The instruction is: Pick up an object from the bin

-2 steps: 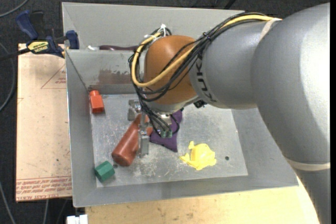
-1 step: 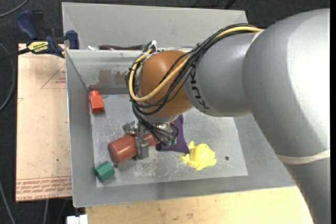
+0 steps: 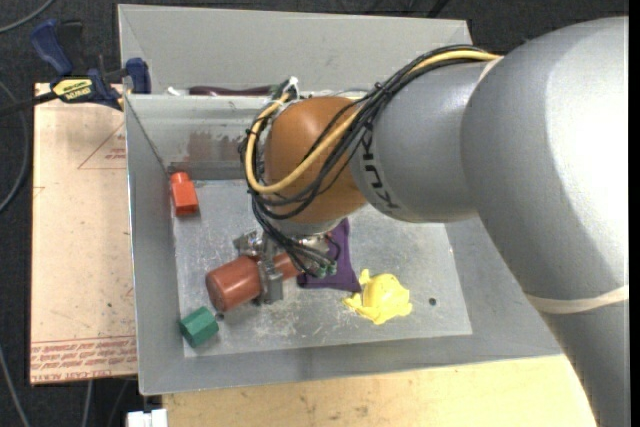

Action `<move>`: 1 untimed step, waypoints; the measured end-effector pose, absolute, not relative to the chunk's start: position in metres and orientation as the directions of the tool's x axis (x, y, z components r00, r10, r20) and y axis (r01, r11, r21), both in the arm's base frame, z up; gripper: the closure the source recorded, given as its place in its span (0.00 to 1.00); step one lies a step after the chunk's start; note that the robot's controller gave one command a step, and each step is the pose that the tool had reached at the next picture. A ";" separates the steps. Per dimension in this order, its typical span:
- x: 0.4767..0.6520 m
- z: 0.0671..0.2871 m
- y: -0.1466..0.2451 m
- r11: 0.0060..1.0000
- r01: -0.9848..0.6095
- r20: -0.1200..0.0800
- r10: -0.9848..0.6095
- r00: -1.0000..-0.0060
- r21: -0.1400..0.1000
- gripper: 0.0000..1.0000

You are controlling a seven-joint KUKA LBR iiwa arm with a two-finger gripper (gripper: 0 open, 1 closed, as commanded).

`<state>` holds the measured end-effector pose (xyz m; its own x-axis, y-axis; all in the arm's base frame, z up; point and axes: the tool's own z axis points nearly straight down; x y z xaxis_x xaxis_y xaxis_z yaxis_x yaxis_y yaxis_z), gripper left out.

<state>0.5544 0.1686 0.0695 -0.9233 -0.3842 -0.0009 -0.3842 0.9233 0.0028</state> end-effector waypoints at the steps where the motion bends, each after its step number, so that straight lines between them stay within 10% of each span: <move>1: 0.561 0.174 0.154 0.907 -0.421 -0.004 -0.421 -0.907 0.004 1.00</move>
Offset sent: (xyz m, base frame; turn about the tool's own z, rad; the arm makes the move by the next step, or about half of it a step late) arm 0.0000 0.0000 0.0000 0.0000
